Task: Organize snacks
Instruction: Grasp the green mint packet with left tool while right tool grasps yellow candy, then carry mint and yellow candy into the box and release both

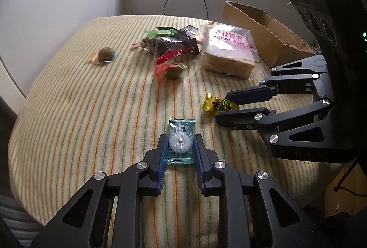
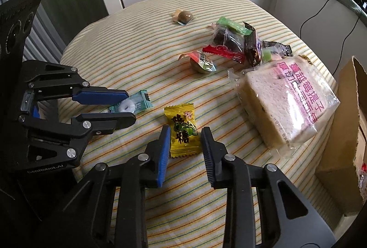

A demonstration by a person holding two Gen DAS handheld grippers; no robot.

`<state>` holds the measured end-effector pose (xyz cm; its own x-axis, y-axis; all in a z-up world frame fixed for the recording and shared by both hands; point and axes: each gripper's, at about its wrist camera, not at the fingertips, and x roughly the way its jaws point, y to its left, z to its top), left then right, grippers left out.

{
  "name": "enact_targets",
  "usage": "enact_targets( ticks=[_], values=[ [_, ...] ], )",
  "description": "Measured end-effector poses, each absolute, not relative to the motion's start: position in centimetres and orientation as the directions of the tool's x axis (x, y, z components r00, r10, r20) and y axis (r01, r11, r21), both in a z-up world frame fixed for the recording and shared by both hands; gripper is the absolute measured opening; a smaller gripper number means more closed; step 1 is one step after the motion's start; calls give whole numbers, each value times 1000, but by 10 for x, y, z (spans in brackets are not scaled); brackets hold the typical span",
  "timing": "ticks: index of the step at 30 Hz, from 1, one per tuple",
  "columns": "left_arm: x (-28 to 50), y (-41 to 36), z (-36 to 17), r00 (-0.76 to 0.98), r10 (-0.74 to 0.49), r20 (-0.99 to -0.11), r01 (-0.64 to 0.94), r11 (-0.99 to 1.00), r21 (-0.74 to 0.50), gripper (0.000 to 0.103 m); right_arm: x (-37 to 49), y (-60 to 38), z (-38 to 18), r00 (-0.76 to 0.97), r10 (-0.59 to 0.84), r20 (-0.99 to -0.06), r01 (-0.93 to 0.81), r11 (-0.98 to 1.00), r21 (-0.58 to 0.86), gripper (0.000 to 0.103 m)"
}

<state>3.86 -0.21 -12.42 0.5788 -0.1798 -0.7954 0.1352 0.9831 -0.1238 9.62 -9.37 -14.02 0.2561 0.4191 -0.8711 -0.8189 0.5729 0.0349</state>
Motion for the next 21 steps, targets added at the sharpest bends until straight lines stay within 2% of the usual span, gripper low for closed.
enact_targets(
  ticks=[11,21],
  values=[
    [43,-2,-105,609,-200,-768,144,979,-141,20,98,-118,-122,292,455,-841,-784,618,62,28],
    [71,-27,-77,660,-233,-715,215,970,-118,20,113,-157,-90,381,480,-790,-715,695,78,28]
  ],
)
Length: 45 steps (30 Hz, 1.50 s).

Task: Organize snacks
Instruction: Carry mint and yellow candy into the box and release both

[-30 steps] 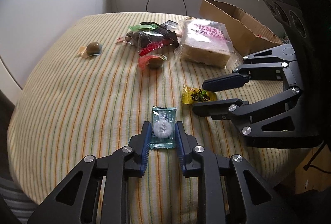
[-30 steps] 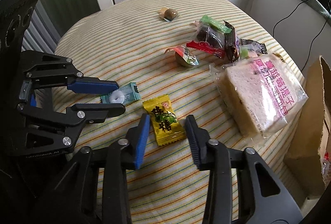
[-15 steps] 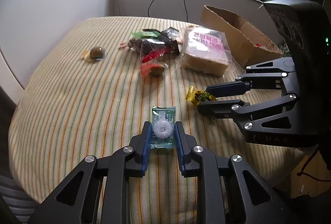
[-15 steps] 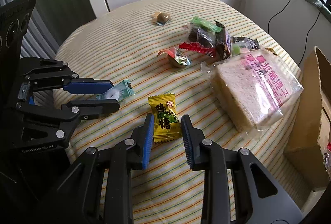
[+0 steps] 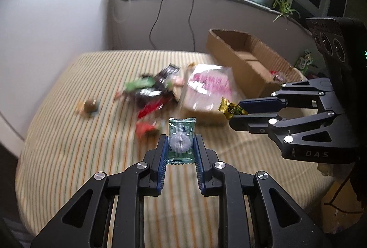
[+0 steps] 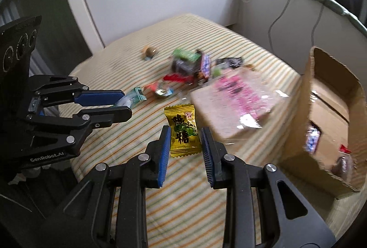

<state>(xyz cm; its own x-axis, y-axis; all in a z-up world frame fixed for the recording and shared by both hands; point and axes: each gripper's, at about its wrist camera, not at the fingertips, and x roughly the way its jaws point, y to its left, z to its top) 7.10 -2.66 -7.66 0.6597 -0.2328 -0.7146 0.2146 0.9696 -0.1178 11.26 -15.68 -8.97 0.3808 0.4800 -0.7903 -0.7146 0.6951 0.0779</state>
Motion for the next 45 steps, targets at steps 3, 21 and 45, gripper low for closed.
enact_targets(
  ticks=[3,21,45],
  values=[
    [81,-34,-70,670,-248,-699,235,965,-116,20,119,-171,-82,411,477,-777,-687,722,81,28],
    [159,-102,-35,698,-356,-621,357,925,-130,20,179,-265,-51,583,412,-700,-482,869,109,28],
    [227,-184,-46,642,-416,-644,457,882,-114,20,245,-333,-73,630,302,-715,-313,942,122,28]
  ],
)
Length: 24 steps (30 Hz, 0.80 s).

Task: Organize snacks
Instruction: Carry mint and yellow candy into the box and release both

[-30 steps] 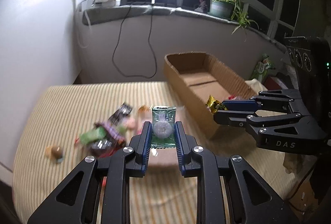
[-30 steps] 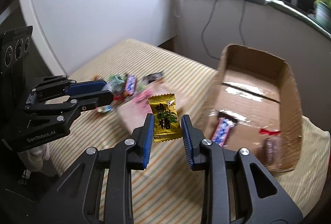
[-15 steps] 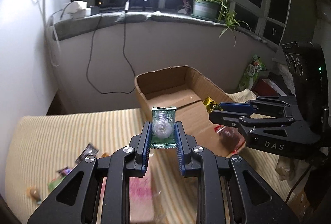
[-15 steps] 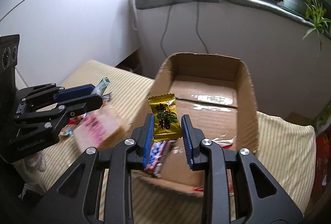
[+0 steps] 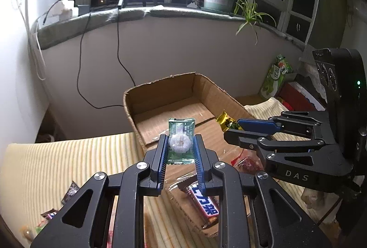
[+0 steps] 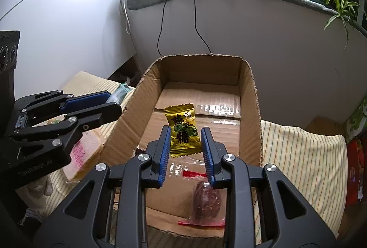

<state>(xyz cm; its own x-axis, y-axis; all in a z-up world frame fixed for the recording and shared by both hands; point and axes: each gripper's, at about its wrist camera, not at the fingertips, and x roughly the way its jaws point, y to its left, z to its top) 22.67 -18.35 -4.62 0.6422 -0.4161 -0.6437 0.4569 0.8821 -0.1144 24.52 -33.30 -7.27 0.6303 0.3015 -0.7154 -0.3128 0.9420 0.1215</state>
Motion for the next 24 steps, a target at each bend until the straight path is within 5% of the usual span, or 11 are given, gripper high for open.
enact_targets(
  ticks=[17,24],
  values=[
    [223,-191,-44,642,-415,-644,470,877,-97,26,244,-341,-76,634,277,-722,-277,953,122,29],
    [215,-183,-37,653,-417,-633,466,879,-99,27,236,-339,-70,649,266,-713,-265,957,116,45]
  ],
)
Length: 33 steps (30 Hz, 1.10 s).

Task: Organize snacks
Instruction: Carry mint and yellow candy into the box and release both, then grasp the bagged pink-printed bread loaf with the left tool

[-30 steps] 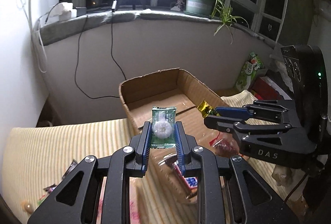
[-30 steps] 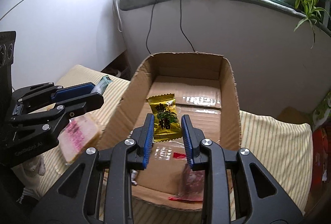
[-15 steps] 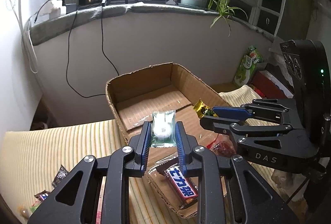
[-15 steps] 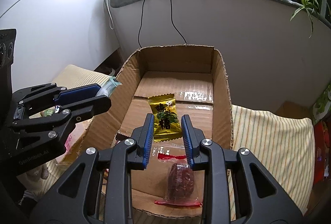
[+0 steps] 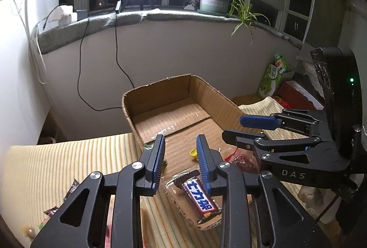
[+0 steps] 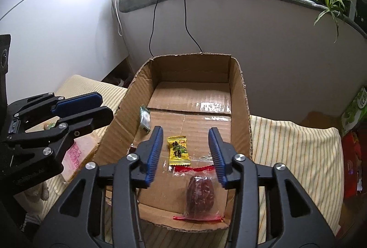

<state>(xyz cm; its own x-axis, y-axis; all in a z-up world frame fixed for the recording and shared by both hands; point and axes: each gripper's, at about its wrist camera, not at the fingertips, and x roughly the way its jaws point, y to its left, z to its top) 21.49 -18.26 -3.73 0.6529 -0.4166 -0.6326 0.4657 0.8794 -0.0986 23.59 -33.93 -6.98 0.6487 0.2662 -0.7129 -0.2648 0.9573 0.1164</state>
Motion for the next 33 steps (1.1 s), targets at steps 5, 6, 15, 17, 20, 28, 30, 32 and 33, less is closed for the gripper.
enact_targets(
  ticks=[5,6,15,17,20,28,30,32,33],
  values=[
    [206,-166,-30,671,-411,-618,448,888,-104,27,223,-332,-59,663,277,-696,-272,955,120,51],
    [204,-162,-29,674,-409,-615,444,890,-105,27,219,-330,-57,666,280,-691,-276,954,120,51],
    [182,-97,-29,717,-335,-612,350,932,-100,30,182,-292,-46,665,361,-654,-348,924,156,52],
    [176,-77,-31,726,-306,-616,315,944,-98,32,174,-281,-46,657,378,-652,-369,916,160,52],
    [168,-50,-33,734,-273,-622,271,957,-100,32,163,-264,-48,638,410,-652,-401,900,173,52],
    [143,6,-52,719,-227,-657,180,974,-140,32,143,-217,-74,547,475,-689,-479,853,207,60],
    [142,10,-59,703,-240,-669,181,971,-158,32,140,-209,-83,528,486,-696,-482,847,225,70],
    [141,10,-64,691,-253,-677,188,968,-169,32,140,-203,-92,508,497,-703,-481,841,247,70],
    [142,9,-67,680,-271,-681,200,963,-183,33,141,-199,-97,494,505,-708,-479,837,263,70]
  ],
)
